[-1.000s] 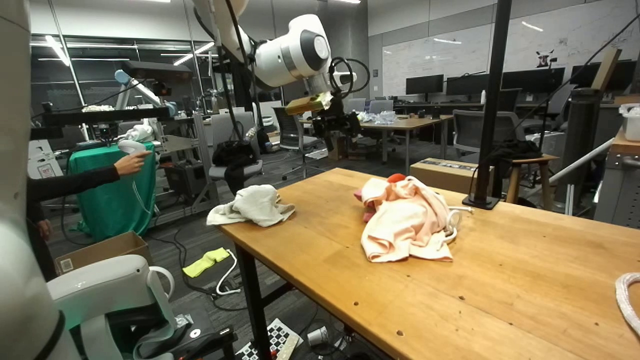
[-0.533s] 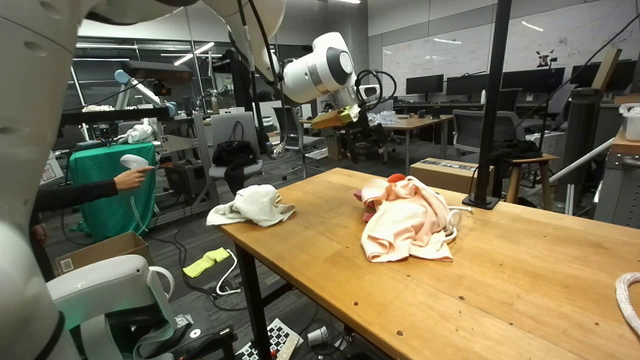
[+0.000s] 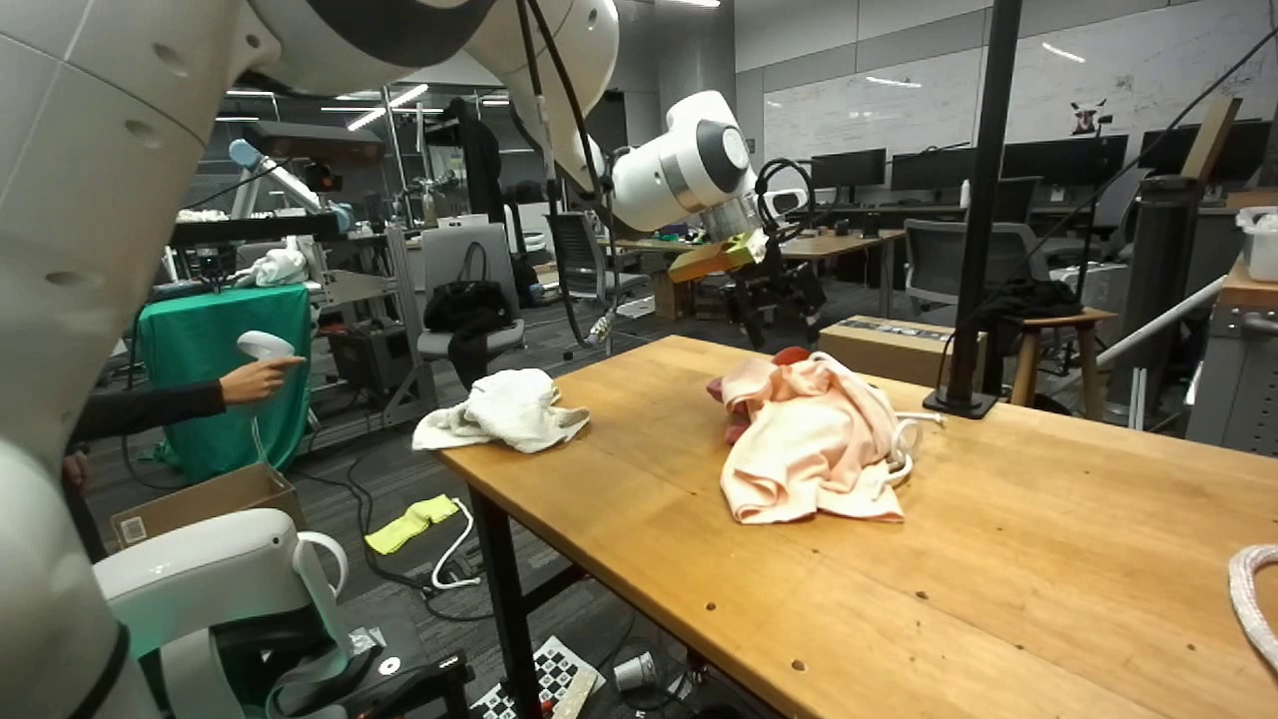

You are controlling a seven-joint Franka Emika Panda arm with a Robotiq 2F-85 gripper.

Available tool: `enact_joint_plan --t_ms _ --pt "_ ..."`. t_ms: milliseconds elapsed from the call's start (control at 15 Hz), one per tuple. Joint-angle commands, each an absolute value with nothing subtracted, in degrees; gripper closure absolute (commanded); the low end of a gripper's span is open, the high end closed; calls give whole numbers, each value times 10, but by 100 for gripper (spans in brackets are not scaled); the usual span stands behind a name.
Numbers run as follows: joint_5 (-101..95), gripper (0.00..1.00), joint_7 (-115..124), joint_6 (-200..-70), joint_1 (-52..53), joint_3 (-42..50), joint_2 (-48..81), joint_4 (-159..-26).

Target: Separate the items on the table

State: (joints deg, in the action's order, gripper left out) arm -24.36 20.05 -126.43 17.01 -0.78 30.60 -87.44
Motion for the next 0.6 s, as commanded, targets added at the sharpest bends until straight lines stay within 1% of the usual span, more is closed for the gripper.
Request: enact_joint_plan --t_ms 0,533 --pt "-248 0 192 -1258 173 7 336 -834" --pt "-251 0 193 -1254 174 19 352 -836"
